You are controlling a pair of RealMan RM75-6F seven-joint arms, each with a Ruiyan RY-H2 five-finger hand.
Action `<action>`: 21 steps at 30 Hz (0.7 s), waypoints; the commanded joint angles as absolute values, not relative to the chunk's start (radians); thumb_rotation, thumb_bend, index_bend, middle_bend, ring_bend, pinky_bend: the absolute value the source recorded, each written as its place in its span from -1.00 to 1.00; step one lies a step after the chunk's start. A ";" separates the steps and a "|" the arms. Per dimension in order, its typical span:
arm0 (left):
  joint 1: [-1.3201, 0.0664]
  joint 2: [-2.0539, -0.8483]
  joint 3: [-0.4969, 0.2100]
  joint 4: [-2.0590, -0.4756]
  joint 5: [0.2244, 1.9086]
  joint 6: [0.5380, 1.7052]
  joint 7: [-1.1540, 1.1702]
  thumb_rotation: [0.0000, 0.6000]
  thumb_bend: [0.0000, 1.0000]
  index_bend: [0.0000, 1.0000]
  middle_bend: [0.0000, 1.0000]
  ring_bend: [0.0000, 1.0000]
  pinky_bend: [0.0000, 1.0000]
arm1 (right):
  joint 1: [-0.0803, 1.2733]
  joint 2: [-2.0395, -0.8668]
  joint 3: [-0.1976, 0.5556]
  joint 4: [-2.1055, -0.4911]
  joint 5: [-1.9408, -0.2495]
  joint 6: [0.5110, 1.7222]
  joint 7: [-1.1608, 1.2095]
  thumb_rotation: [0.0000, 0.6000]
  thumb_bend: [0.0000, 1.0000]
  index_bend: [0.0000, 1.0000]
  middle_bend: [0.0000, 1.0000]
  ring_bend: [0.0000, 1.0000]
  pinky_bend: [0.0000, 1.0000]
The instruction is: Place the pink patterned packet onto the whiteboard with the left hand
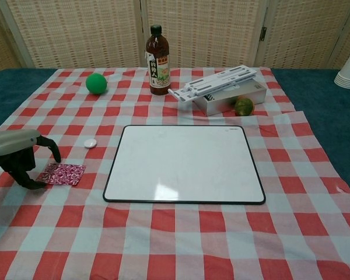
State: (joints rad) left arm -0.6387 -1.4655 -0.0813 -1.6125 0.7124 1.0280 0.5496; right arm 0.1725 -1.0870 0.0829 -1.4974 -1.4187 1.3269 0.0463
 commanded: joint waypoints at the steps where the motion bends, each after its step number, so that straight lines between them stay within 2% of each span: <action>1: -0.640 -1.468 -0.080 -1.609 0.711 1.026 0.550 1.00 -0.47 -0.34 1.00 1.00 0.93 | 0.172 -1.087 0.083 -1.497 -1.419 1.327 0.046 1.00 -0.69 -0.84 -0.72 -1.00 -0.49; 21: -0.643 -1.468 -0.080 -1.614 0.719 1.041 0.543 1.00 -0.47 -0.23 1.00 1.00 0.93 | 0.172 -1.085 0.085 -1.497 -1.417 1.327 0.051 1.00 -0.69 -0.84 -0.72 -1.00 -0.49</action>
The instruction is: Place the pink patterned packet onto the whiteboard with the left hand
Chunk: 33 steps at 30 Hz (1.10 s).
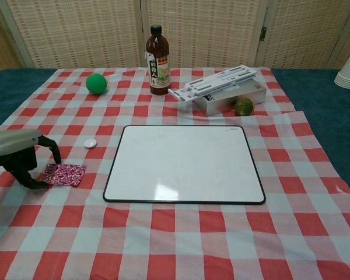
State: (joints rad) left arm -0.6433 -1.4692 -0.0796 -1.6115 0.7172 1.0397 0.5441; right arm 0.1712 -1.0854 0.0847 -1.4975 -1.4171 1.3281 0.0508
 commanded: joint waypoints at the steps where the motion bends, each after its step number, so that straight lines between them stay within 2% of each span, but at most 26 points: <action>1: -0.643 -1.467 -0.081 -1.615 0.720 1.043 0.543 1.00 -0.47 -0.23 1.00 1.00 0.93 | 0.172 -1.085 0.085 -1.497 -1.417 1.327 0.051 1.00 -0.69 -0.84 -0.72 -1.00 -0.49; 9: -0.654 -1.444 -0.098 -1.651 0.724 1.057 0.552 1.00 -0.47 -0.23 1.00 1.00 0.93 | 0.176 -1.086 0.086 -1.495 -1.412 1.317 0.051 1.00 -0.69 -0.84 -0.72 -1.00 -0.49; 15: -0.707 -1.449 -0.139 -1.714 0.713 1.077 0.617 1.00 -0.48 -0.23 1.00 1.00 0.93 | 0.178 -1.086 0.086 -1.495 -1.410 1.313 0.049 1.00 -0.69 -0.84 -0.72 -1.00 -0.49; 24: -0.867 -1.556 -0.232 -1.722 0.522 1.088 0.780 1.00 -0.47 -0.23 1.00 1.00 0.93 | 0.173 -1.076 0.087 -1.494 -1.410 1.319 0.068 1.00 -0.69 -0.84 -0.72 -1.00 -0.49; 33: -0.994 -1.710 -0.278 -1.561 0.376 1.065 0.842 1.00 -0.47 -0.21 1.00 1.00 0.93 | 0.165 -1.063 0.087 -1.490 -1.423 1.336 0.103 1.00 -0.69 -0.84 -0.72 -1.00 -0.49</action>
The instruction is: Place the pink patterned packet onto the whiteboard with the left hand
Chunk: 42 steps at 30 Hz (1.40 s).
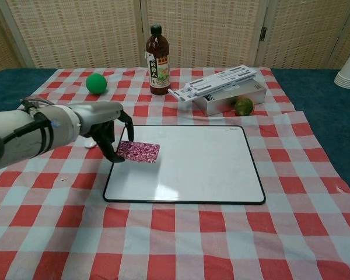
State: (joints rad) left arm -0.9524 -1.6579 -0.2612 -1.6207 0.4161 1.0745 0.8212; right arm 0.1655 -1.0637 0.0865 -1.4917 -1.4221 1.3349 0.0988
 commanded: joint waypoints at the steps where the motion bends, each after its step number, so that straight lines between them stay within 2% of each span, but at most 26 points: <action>1: -1.003 -1.727 -0.281 -1.542 0.368 1.067 0.846 1.00 -0.47 -0.21 1.00 1.00 0.93 | 0.165 -1.062 0.088 -1.489 -1.422 1.336 0.105 1.00 -0.69 -0.84 -0.72 -1.00 -0.49; 8: -1.058 -1.833 -0.301 -1.430 0.348 1.091 0.860 1.00 -0.48 -0.19 1.00 1.00 0.93 | 0.163 -1.059 0.092 -1.485 -1.420 1.341 0.121 1.00 -0.69 -0.84 -0.72 -1.00 -0.49; 13: -1.072 -1.865 -0.310 -1.384 0.336 1.089 0.866 1.00 -0.48 -0.19 1.00 1.00 0.93 | 0.158 -1.056 0.096 -1.481 -1.417 1.349 0.134 1.00 -0.69 -0.84 -0.72 -1.00 -0.49; 20: -1.070 -1.865 -0.327 -1.381 0.338 1.092 0.854 1.00 -0.48 -0.23 1.00 1.00 0.93 | 0.157 -1.055 0.097 -1.476 -1.421 1.352 0.145 1.00 -0.69 -0.84 -0.72 -1.00 -0.49; 30: -1.053 -1.820 -0.315 -1.430 0.347 1.076 0.846 1.00 -0.55 -0.46 1.00 1.00 0.93 | 0.154 -1.064 0.102 -1.470 -1.423 1.365 0.148 1.00 -0.69 -0.83 -0.72 -1.00 -0.49; 35: -1.039 -1.789 -0.300 -1.435 0.352 1.090 0.848 1.00 -0.56 -0.41 1.00 1.00 0.93 | 0.155 -1.064 0.102 -1.471 -1.422 1.361 0.144 1.00 -0.69 -0.82 -0.72 -1.00 -0.49; 42: -1.020 -1.754 -0.278 -1.417 0.330 1.091 0.865 1.00 -0.54 -0.23 1.00 1.00 0.93 | 0.157 -1.064 0.101 -1.474 -1.420 1.355 0.140 1.00 -0.69 -0.80 -0.72 -1.00 -0.49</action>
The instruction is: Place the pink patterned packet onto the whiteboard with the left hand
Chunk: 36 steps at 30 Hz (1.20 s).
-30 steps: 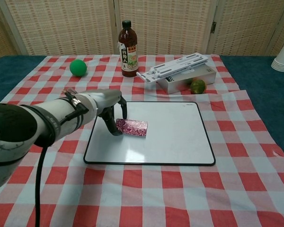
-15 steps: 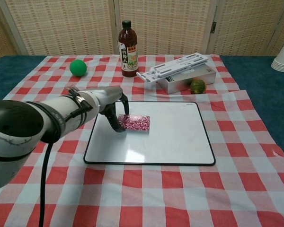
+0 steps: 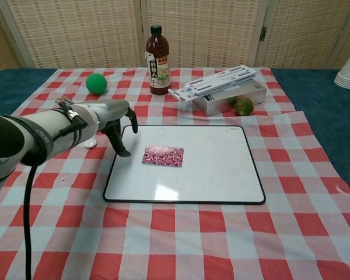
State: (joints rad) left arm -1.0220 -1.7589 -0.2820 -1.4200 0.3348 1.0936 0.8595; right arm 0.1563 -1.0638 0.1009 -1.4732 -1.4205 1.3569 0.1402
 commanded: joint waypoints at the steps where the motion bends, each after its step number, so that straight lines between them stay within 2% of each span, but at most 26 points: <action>1: -1.019 -1.751 -0.273 -1.415 0.326 1.089 0.871 1.00 -0.53 -0.22 1.00 1.00 0.93 | 0.158 -1.064 0.101 -1.474 -1.419 1.354 0.140 1.00 -0.69 -0.80 -0.72 -1.00 -0.49; 7: -0.993 -1.712 -0.232 -1.397 0.331 1.099 0.892 1.00 -0.51 -0.20 1.00 1.00 0.93 | 0.162 -1.060 0.101 -1.482 -1.420 1.347 0.135 1.00 -0.69 -0.82 -0.72 -1.00 -0.49; 18: -0.973 -1.709 -0.206 -1.372 0.395 1.113 0.896 1.00 -0.51 -0.20 1.00 1.00 0.93 | 0.164 -1.064 0.100 -1.481 -1.412 1.336 0.126 1.00 -0.69 -0.81 -0.72 -1.00 -0.49; 27: -0.957 -1.743 -0.175 -1.291 0.483 1.139 0.892 1.00 -0.50 -0.21 1.00 1.00 0.91 | 0.167 -1.066 0.100 -1.486 -1.403 1.326 0.114 1.00 -0.69 -0.82 -0.72 -1.00 -0.49; 36: -0.938 -1.742 -0.199 -1.288 0.474 1.109 0.889 1.00 -0.50 -0.18 1.00 1.00 0.91 | 0.168 -1.067 0.101 -1.488 -1.399 1.322 0.107 1.00 -0.69 -0.82 -0.72 -1.00 -0.49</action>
